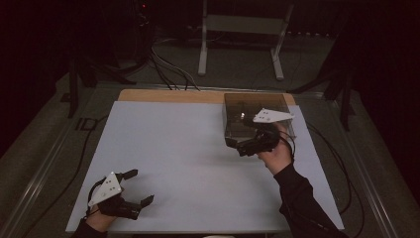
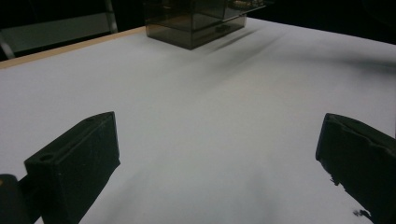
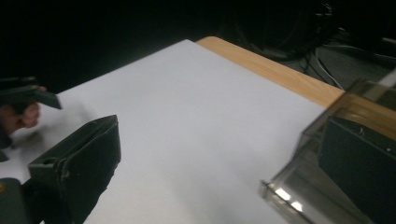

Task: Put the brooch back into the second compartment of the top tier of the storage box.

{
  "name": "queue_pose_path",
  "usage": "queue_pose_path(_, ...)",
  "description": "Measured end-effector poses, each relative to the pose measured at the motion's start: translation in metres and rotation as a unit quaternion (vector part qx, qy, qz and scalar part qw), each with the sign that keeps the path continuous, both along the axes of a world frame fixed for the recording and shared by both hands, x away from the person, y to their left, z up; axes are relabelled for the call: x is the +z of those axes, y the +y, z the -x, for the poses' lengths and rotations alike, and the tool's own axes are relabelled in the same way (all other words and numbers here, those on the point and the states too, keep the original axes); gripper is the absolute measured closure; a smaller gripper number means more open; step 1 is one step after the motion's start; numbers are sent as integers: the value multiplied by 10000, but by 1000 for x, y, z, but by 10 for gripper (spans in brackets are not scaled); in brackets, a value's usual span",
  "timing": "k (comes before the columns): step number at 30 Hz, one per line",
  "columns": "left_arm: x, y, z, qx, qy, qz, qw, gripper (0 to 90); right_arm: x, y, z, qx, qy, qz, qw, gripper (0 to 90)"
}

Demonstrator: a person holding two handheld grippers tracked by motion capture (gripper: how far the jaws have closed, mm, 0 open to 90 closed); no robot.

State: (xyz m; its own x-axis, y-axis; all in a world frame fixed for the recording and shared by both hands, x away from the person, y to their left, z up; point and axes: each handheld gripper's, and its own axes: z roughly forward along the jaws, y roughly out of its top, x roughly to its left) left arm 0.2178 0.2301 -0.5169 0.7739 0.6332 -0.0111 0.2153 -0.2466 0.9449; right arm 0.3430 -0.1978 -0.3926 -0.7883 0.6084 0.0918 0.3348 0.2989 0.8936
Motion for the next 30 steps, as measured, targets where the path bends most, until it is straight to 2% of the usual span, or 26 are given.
queue_pose_path(4,0,0,0,5,5,3,10000,6,-10,3,8,95,40,-13,9999,0)
queue_pose_path(12,0,0,0,-8,-7,-5,10000,6,-39,6,23,292,187,23,9994,0)
queue_pose_path(18,0,0,0,-7,-5,13,10000,6,-60,6,32,375,154,181,9990,0)
queue_pose_path(25,0,-1,0,-17,10,-1,10000,6,-81,4,36,506,311,297,9978,0)
queue_pose_path(30,0,0,0,-19,0,10,10000,6,-94,-1,39,578,275,458,9969,0)
